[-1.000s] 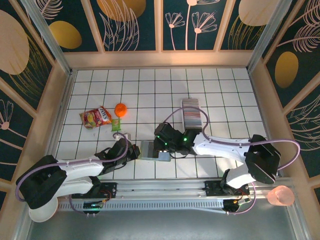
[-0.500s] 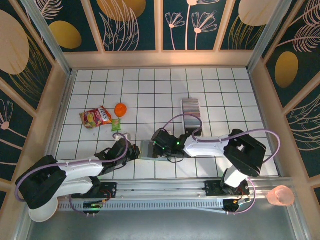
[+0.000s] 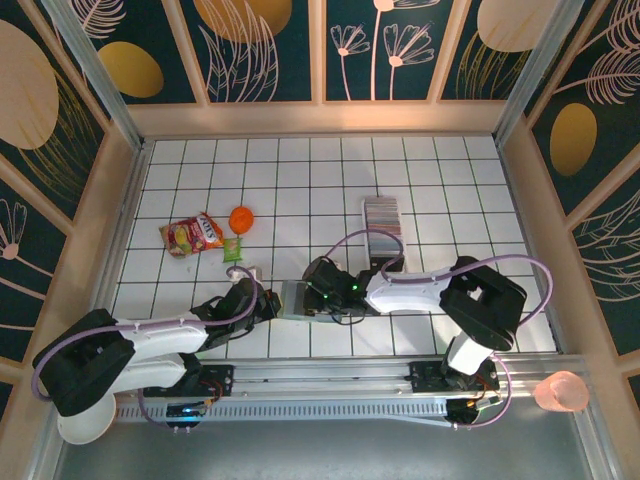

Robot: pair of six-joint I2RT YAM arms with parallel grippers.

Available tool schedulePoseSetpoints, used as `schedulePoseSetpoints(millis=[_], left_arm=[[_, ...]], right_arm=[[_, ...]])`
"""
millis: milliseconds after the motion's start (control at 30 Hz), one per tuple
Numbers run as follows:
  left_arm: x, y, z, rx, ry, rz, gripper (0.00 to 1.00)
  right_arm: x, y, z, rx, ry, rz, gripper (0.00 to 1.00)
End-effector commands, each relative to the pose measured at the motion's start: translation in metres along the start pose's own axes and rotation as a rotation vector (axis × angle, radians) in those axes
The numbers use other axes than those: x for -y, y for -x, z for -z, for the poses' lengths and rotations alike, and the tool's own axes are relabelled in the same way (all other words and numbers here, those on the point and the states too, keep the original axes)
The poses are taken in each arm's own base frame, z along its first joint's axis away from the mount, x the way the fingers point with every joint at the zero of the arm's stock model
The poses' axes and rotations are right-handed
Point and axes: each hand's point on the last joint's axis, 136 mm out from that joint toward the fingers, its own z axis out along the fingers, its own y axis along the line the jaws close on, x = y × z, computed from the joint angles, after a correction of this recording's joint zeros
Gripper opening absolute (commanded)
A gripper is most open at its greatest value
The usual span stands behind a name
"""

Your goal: Put the credit cards into the card holder

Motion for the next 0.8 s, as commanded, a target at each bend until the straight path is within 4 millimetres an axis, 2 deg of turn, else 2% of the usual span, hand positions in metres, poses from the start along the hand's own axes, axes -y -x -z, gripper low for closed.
schedulePoseSetpoints(millis=[0,300,400,533,667,767], left_arm=[[-0.007,-0.022,-0.003,-0.086,0.007,0.001,0.0],[-0.009,-0.022,-0.001,-0.077,0.009,0.01,0.0],[-0.01,-0.022,-0.001,-0.079,0.01,0.011,0.0],[-0.01,-0.022,-0.001,-0.075,0.01,0.013,0.0],[-0.007,-0.02,-0.001,-0.068,0.0,0.016,0.0],[-0.007,-0.021,-0.001,-0.074,-0.004,0.018,0.0]], right_arm=[[0.001,-0.001,-0.007,-0.008,0.016,-0.024,0.25],[-0.02,0.002,-0.016,-0.011,0.094,-0.024,0.25],[-0.031,0.009,-0.007,0.024,0.127,-0.013,0.25],[-0.042,0.021,0.015,0.091,0.161,0.001,0.26],[-0.029,0.024,0.032,0.138,0.111,-0.01,0.29],[-0.007,0.016,0.041,0.144,0.035,-0.039,0.29]])
